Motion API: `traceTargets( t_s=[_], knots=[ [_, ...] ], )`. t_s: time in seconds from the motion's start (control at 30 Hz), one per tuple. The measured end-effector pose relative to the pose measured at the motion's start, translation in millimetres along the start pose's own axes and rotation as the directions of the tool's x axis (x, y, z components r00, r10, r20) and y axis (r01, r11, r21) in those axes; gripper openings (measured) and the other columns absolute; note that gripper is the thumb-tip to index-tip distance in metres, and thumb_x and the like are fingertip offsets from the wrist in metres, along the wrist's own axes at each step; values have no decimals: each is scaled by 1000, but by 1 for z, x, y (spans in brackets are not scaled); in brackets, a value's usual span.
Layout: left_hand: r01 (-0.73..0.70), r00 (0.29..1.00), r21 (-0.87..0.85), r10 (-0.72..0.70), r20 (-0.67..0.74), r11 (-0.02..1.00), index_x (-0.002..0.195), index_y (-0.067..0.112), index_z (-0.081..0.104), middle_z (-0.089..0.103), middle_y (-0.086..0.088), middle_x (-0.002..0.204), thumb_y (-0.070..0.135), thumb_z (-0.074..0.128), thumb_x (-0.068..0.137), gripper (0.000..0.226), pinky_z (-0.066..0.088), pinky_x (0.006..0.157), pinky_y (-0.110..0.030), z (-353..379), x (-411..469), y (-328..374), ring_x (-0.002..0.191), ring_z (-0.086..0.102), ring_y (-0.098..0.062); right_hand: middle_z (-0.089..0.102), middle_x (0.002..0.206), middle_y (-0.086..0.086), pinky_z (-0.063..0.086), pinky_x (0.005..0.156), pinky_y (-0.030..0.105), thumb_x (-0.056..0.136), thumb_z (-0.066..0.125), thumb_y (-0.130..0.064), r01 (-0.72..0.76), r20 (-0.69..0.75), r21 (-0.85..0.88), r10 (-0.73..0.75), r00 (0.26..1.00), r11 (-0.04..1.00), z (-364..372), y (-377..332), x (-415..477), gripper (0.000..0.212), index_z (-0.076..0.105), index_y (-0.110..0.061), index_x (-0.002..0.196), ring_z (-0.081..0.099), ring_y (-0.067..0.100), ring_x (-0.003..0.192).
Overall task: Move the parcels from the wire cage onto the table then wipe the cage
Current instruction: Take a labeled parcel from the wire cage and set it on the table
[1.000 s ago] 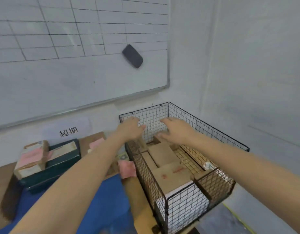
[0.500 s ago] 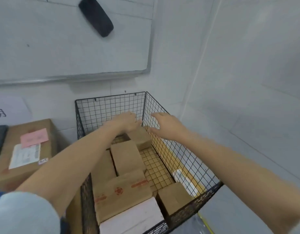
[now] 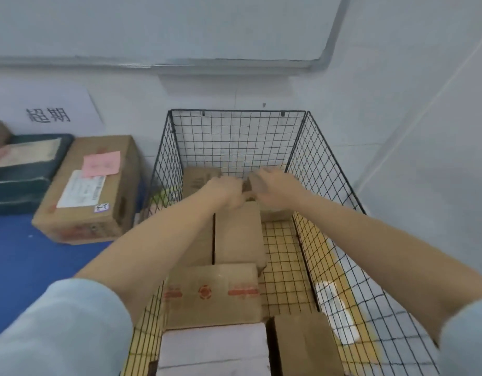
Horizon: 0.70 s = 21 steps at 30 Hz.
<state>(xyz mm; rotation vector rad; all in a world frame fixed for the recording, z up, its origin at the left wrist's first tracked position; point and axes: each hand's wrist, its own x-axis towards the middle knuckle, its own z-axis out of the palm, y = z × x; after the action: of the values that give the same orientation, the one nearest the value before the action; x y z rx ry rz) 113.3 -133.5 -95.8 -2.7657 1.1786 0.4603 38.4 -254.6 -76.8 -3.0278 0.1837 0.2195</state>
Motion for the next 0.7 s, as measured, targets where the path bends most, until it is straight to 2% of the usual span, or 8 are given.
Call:
traceTargets(
  t_s=[0.13, 0.33, 0.4, 0.47, 0.5, 0.57, 0.63, 0.7],
  knots=[
    [138, 986, -50, -133, 105, 989, 140, 10, 36, 38, -12, 144, 48, 27, 99, 57, 35, 104, -46, 23, 13, -15, 131, 39, -33, 55, 127, 10, 45, 96, 48, 91, 54, -48, 82, 75, 44, -85, 994, 996, 28, 8, 36, 59, 43, -12, 136, 50, 30, 119],
    [248, 958, -132, -223, 178, 960, 144, 13, 33, 20, -9, 154, 52, 26, 98, 61, 33, 107, -53, 58, 29, -28, 139, 26, -35, 51, 134, 15, 46, 96, 45, 97, 42, -51, 66, 300, 59, -81, 950, 996, 67, 21, 61, 65, 30, -11, 146, 50, 32, 120],
    [292, 944, -129, -264, 198, 948, 142, 15, 37, 12, -11, 153, 50, 27, 98, 58, 33, 106, -54, 62, 27, -26, 138, 24, -36, 52, 134, 16, 47, 95, 43, 98, 37, -52, 55, 351, 60, -73, 933, 997, 70, 22, 64, 62, 36, -9, 143, 52, 32, 119],
    [322, 929, -154, -280, 241, 934, 143, 16, 34, 9, -16, 153, 48, 25, 99, 55, 34, 106, -50, 62, 25, -24, 135, 30, -39, 50, 138, 16, 45, 98, 42, 98, 36, -52, 38, 397, 49, -54, 916, 998, 70, 22, 67, 62, 39, -9, 142, 51, 32, 122],
    [332, 924, -189, -279, 263, 924, 145, 16, 31, 14, -18, 154, 47, 24, 100, 56, 34, 105, -47, 61, 25, -23, 133, 34, -39, 50, 138, 16, 46, 98, 41, 98, 35, -52, 19, 418, 57, -41, 907, 998, 70, 22, 67, 63, 39, -9, 143, 53, 31, 120],
    [363, 914, -280, -283, 290, 889, 146, 14, 30, 33, -19, 148, 48, 24, 100, 57, 37, 101, -42, 58, 24, -21, 129, 41, -36, 55, 129, 16, 53, 85, 36, 98, 33, -53, -56, 457, 121, -6, 890, 991, 71, 19, 64, 63, 43, -5, 139, 66, 28, 99],
    [411, 900, -353, -313, 302, 840, 142, 9, 36, 50, -19, 134, 48, 24, 100, 58, 44, 91, -36, 53, 25, -20, 114, 55, -32, 60, 115, 15, 57, 73, 33, 99, 33, -50, -111, 463, 178, 17, 886, 978, 71, 14, 60, 61, 49, 0, 130, 70, 26, 80],
    [457, 883, -415, -347, 316, 787, 136, 3, 42, 59, -20, 121, 48, 23, 100, 61, 50, 85, -33, 45, 25, -18, 94, 66, -31, 60, 99, 14, 58, 75, 35, 99, 35, -46, -136, 454, 169, 46, 890, 976, 63, 8, 58, 57, 51, 4, 123, 71, 28, 74]
  ],
)
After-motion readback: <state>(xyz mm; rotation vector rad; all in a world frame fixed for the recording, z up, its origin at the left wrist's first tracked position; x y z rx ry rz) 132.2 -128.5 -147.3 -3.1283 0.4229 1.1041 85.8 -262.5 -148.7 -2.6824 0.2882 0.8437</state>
